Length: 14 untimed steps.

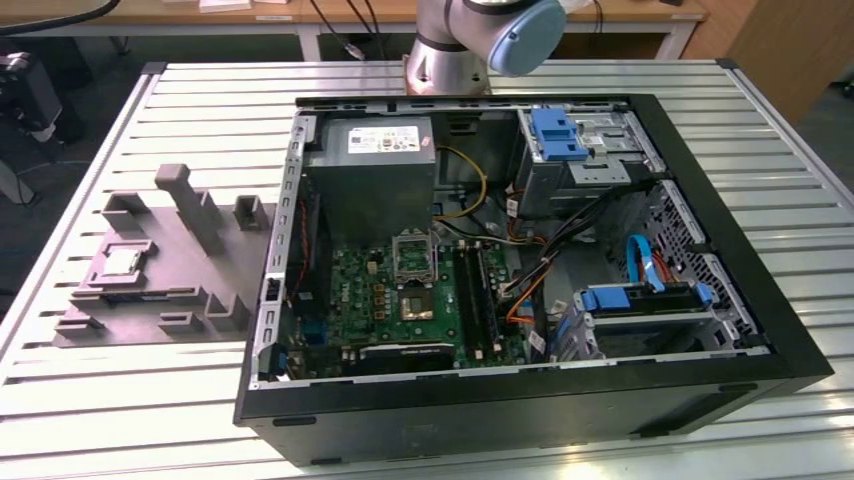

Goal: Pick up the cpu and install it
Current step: 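Pick up the cpu and move it towards the insertion slot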

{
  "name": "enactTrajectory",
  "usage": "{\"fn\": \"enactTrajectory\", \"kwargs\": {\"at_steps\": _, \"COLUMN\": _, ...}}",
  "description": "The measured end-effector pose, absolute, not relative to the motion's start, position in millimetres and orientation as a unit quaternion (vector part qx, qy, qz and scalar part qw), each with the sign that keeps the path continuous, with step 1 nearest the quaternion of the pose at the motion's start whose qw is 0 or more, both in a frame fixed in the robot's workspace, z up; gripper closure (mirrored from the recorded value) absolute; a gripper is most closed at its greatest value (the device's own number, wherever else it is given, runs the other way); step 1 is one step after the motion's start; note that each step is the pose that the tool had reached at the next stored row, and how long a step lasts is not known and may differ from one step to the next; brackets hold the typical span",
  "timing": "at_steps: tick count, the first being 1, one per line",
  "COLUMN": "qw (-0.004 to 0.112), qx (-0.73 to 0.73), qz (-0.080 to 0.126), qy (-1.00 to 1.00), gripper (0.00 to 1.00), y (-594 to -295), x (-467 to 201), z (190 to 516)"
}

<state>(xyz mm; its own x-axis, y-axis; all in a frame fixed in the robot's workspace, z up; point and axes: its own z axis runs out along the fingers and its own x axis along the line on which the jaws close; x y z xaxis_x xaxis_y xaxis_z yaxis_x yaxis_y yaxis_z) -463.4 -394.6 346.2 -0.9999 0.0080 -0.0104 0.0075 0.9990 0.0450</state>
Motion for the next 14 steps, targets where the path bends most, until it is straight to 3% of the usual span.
{"fn": "enactTrajectory", "kwargs": {"at_steps": 14, "qw": 0.005, "qx": 0.004, "qz": 0.022, "qy": 1.000, "gripper": 0.41, "y": -394.6, "x": -463.4, "z": 337.9}}
